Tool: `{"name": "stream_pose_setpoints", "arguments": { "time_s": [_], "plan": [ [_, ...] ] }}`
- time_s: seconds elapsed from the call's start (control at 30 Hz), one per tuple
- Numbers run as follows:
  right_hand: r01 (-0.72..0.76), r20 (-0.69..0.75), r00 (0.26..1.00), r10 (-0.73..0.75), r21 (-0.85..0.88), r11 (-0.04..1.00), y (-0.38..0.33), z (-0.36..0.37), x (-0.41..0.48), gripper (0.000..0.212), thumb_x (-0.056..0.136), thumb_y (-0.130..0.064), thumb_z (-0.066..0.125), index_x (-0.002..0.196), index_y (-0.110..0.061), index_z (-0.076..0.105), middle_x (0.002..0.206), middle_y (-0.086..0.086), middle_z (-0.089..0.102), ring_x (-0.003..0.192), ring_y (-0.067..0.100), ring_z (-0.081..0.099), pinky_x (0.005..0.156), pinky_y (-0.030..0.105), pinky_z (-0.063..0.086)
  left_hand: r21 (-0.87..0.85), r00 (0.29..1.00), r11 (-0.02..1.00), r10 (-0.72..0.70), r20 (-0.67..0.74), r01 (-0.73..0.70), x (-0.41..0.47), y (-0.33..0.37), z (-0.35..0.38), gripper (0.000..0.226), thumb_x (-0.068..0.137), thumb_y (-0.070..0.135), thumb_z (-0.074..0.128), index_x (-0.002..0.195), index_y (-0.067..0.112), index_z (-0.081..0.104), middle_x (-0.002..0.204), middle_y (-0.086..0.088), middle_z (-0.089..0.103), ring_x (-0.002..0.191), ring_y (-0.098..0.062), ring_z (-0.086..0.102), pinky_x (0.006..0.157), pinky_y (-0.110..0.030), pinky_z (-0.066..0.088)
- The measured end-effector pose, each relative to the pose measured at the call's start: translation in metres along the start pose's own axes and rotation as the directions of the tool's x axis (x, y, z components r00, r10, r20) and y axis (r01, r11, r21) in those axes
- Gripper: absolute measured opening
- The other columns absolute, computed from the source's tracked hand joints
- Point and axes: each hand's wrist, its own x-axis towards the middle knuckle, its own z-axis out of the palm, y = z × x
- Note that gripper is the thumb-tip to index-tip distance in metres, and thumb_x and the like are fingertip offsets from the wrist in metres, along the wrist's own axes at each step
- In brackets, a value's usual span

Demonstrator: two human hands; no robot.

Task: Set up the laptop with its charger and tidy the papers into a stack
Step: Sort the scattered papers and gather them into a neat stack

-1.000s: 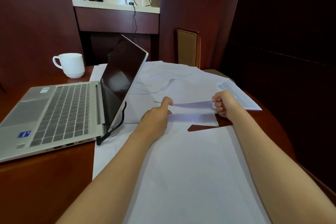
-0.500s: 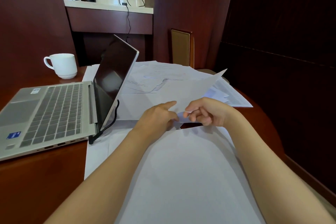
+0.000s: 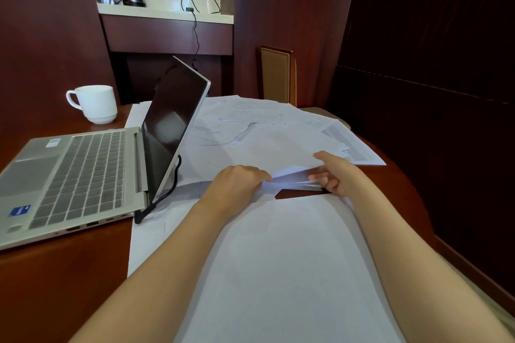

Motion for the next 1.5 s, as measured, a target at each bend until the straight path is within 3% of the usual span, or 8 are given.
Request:
{"name": "stream_pose_setpoints", "arguments": {
  "time_s": [0.33, 0.5, 0.6, 0.7, 0.8, 1.07, 1.27, 1.5],
  "plan": [
    [0.107, -0.317, 0.941, -0.117, -0.049, 0.993, -0.001, 0.002, 0.001, 0.023, 0.085, -0.009, 0.056, 0.066, -0.012, 0.045, 0.057, 0.002, 0.054, 0.045, 0.013, 0.030, 0.042, 0.021, 0.027, 0.242, 0.966, 0.951, 0.226, -0.128, -0.191, 0.008, 0.018, -0.014, 0.023, 0.046, 0.004, 0.088, 0.056, 0.015, 0.070, 0.111, -0.017, 0.067, 0.099, -0.033, 0.066, 0.083, -0.040, 0.052],
    [0.087, -0.023, 0.996, -0.090, -0.130, 0.988, -0.010, 0.011, -0.016, 0.005, 0.085, -0.012, 0.056, 0.080, -0.012, 0.055, 0.052, -0.001, 0.066, 0.032, 0.008, 0.020, 0.035, 0.015, 0.026, 0.345, 0.951, 0.915, 0.273, -0.146, -0.210, 0.011, 0.020, -0.011, 0.023, 0.051, 0.008, 0.086, 0.052, 0.017, 0.065, 0.115, -0.015, 0.066, 0.104, -0.032, 0.064, 0.088, -0.043, 0.049],
    [0.093, 0.166, 0.984, -0.056, -0.224, 0.970, -0.014, 0.022, -0.029, 0.008, 0.085, -0.014, 0.055, 0.080, -0.012, 0.061, 0.061, -0.001, 0.069, 0.029, 0.007, 0.015, 0.030, 0.014, 0.023, 0.386, 0.930, 0.895, 0.313, -0.190, -0.223, 0.013, 0.017, -0.005, 0.017, 0.053, 0.008, 0.083, 0.057, 0.015, 0.068, 0.103, -0.012, 0.070, 0.095, -0.029, 0.068, 0.088, -0.041, 0.050],
    [0.083, 0.253, 0.967, -0.036, -0.177, 0.981, -0.015, 0.031, -0.034, 0.014, 0.088, -0.017, 0.054, 0.076, -0.014, 0.061, 0.056, -0.004, 0.067, 0.029, 0.006, 0.016, 0.030, 0.014, 0.018, 0.420, 0.952, 0.886, 0.276, -0.135, -0.198, 0.013, 0.019, -0.007, 0.021, 0.038, 0.008, 0.076, 0.051, 0.016, 0.061, 0.055, 0.000, 0.061, 0.049, -0.018, 0.059, 0.070, -0.031, 0.052],
    [0.058, 0.245, 0.969, -0.024, -0.132, 0.990, -0.012, 0.030, -0.028, 0.018, 0.091, -0.028, 0.054, 0.084, -0.015, 0.063, 0.053, -0.006, 0.065, 0.027, 0.005, 0.018, 0.029, 0.013, 0.016, 0.441, 0.984, 0.892, 0.155, -0.088, -0.101, 0.010, 0.022, -0.015, 0.039, 0.021, 0.008, 0.078, 0.046, 0.017, 0.050, 0.036, 0.002, 0.040, 0.027, -0.017, 0.036, 0.042, -0.015, 0.020],
    [0.080, -0.352, 0.929, -0.112, -0.104, 0.991, 0.005, 0.000, 0.006, 0.026, 0.094, -0.029, 0.045, 0.094, -0.005, 0.054, 0.069, 0.008, 0.056, 0.047, 0.016, 0.042, 0.043, 0.022, 0.033, 0.504, 0.960, 0.860, 0.198, -0.197, -0.074, 0.012, 0.019, -0.013, 0.054, 0.020, 0.005, 0.072, 0.051, 0.020, 0.030, 0.039, 0.001, 0.023, 0.045, -0.018, 0.015, 0.050, -0.018, 0.013],
    [0.063, -0.255, 0.964, -0.071, -0.041, 0.997, 0.004, -0.001, 0.005, 0.006, 0.080, -0.010, 0.047, 0.075, -0.006, 0.046, 0.062, 0.007, 0.046, 0.048, 0.018, 0.043, 0.044, 0.022, 0.032, 0.472, 0.979, 0.878, 0.155, -0.129, -0.077, 0.012, 0.013, -0.005, 0.032, 0.030, 0.007, 0.078, 0.054, 0.017, 0.060, 0.060, 0.002, 0.062, 0.047, -0.020, 0.052, 0.053, -0.026, 0.032],
    [0.113, -0.057, 0.992, -0.116, -0.059, 0.992, -0.001, 0.003, -0.014, 0.004, 0.075, -0.012, 0.048, 0.072, -0.012, 0.045, 0.062, 0.003, 0.044, 0.053, 0.019, 0.047, 0.047, 0.023, 0.032, 0.368, 0.973, 0.929, 0.111, -0.204, -0.028, 0.011, 0.012, -0.006, 0.045, 0.024, -0.001, 0.077, 0.057, 0.018, 0.053, 0.043, 0.004, 0.044, 0.033, -0.018, 0.034, 0.044, -0.017, 0.019]
  ]
}}
